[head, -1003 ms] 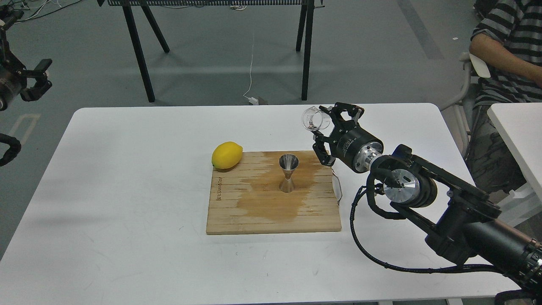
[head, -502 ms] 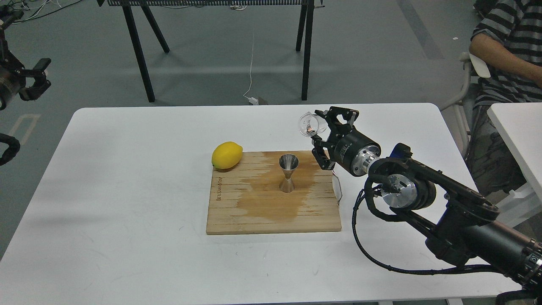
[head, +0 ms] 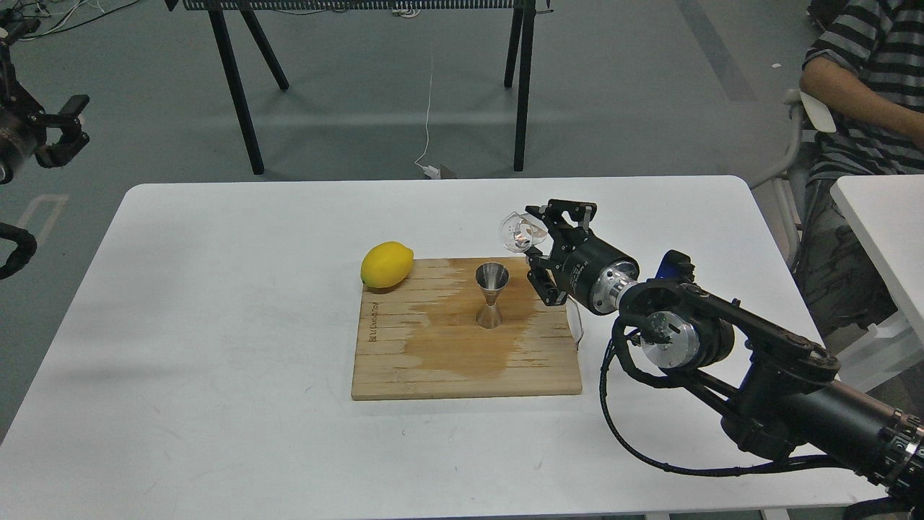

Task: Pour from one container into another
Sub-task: 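Lift the glass cup with the right gripper and move it above the jigger, then tilt the glass cup with the right gripper to pour into the jigger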

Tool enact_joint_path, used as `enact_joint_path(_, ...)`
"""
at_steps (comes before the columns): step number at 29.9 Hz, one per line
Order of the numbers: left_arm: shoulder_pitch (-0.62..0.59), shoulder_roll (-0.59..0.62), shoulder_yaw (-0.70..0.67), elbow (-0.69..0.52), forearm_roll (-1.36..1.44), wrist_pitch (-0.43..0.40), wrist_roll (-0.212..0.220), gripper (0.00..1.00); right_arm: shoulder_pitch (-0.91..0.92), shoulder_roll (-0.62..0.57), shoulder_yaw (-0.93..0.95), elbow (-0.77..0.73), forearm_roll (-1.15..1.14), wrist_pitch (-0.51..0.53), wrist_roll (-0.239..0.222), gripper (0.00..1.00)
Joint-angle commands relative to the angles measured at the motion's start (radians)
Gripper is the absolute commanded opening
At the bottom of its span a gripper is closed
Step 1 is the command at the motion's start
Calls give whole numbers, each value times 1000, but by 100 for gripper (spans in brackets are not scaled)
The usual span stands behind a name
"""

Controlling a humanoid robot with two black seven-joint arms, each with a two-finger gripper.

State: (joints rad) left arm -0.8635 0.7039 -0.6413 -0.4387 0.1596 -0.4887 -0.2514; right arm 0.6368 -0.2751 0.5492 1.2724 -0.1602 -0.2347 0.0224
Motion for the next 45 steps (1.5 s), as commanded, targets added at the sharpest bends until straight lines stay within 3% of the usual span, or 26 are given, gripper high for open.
enact_joint_path(1,0,2,0,0,0,0,0,99,3,-1,-2,-1,-8,-2,-1,16)
enact_joint_path(45,-6,22,0,0,0,0,0,99,139,1,-209,-19,-177,-25,-27,16)
